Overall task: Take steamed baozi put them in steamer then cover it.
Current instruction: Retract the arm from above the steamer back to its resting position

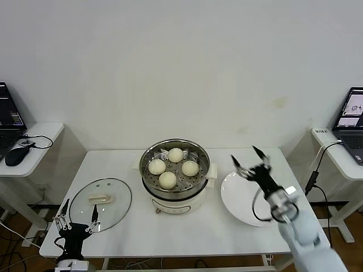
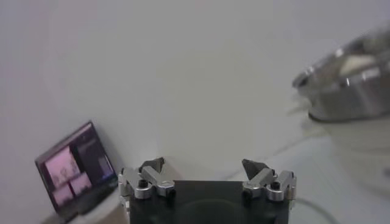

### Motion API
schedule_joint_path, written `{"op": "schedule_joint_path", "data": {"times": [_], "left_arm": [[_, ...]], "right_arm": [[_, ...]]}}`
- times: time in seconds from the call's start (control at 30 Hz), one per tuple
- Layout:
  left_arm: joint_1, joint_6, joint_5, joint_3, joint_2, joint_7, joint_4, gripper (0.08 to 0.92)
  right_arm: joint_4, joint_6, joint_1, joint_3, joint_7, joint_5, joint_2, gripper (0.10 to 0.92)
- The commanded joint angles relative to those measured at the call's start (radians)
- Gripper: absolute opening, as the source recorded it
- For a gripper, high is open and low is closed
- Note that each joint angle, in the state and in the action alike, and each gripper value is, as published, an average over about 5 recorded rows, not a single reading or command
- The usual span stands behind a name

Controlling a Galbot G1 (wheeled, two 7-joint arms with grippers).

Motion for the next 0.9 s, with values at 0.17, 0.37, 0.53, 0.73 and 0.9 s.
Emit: {"op": "schedule_joint_path", "data": {"times": [0.17, 0.37, 0.53, 0.73, 0.9], "left_arm": [[-0.076, 0.018, 0.689, 0.001, 0.111, 0.024, 0.234, 0.823], [-0.205, 0.025, 0.695, 0.046, 0.156, 0.033, 0.365, 0.823], [-0.288, 0.024, 0.673, 0.079, 0.177, 0.035, 0.432, 0.823], [-0.378, 0.024, 0.663, 0.123, 0.183, 0.027, 0.505, 0.823], [-0.441, 0.024, 0.651, 0.145, 0.188, 0.027, 0.563, 0.823]], "right_arm": [[0.030, 0.089, -0.350, 0.309, 0.026, -0.040, 0.202, 0.823], [0.029, 0.098, -0.373, 0.321, 0.031, -0.052, 0.228, 0.823], [0.039, 0.101, -0.395, 0.334, 0.030, -0.054, 0.239, 0.823], [0.038, 0.107, -0.417, 0.336, 0.024, -0.057, 0.249, 0.823], [0.028, 0.112, -0.427, 0.337, 0.020, -0.063, 0.252, 0.823]]}}
